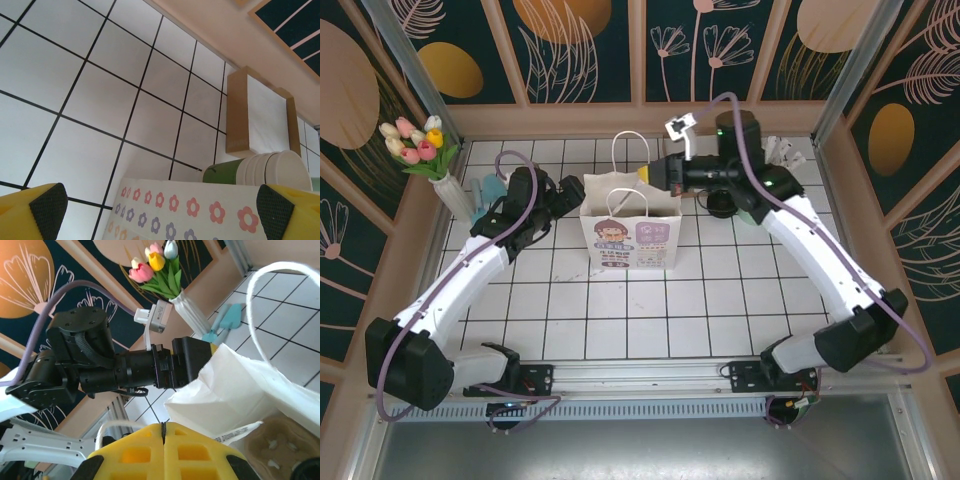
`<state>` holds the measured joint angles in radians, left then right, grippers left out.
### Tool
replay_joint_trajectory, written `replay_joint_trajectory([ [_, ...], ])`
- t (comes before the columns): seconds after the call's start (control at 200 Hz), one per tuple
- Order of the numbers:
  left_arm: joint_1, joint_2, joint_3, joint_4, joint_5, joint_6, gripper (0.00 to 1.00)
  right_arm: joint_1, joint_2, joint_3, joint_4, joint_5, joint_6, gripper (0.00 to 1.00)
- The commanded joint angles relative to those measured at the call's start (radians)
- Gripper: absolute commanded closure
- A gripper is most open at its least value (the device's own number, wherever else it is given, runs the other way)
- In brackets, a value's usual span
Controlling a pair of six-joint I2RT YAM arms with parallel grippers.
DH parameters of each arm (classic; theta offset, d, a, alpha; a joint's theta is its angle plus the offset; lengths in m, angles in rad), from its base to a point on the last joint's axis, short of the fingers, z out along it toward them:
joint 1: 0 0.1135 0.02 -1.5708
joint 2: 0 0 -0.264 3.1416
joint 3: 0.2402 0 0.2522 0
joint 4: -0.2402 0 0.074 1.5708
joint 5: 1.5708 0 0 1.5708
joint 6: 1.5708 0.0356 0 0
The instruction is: Pack the takeout coffee
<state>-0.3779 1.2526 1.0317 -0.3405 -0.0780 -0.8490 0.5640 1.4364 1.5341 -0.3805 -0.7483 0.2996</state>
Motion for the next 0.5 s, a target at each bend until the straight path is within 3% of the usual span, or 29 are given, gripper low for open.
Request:
replay_joint_trajectory([
  [0.0, 0.005, 0.004, -0.012, 0.032, 0.023, -0.019, 0.02, 0.045, 0.055, 0.018, 0.114, 0.031, 0.006, 1.00],
  [0.22, 0.005, -0.004, -0.015, 0.029, 0.017, -0.016, 0.02, 0.046, 0.125, -0.022, 0.084, 0.074, -0.007, 1.00],
  [0.495, 0.004, -0.020, -0.006, 0.029, 0.039, 0.003, 0.01, 0.047, 0.140, -0.026, -0.018, 0.220, -0.083, 0.85],
])
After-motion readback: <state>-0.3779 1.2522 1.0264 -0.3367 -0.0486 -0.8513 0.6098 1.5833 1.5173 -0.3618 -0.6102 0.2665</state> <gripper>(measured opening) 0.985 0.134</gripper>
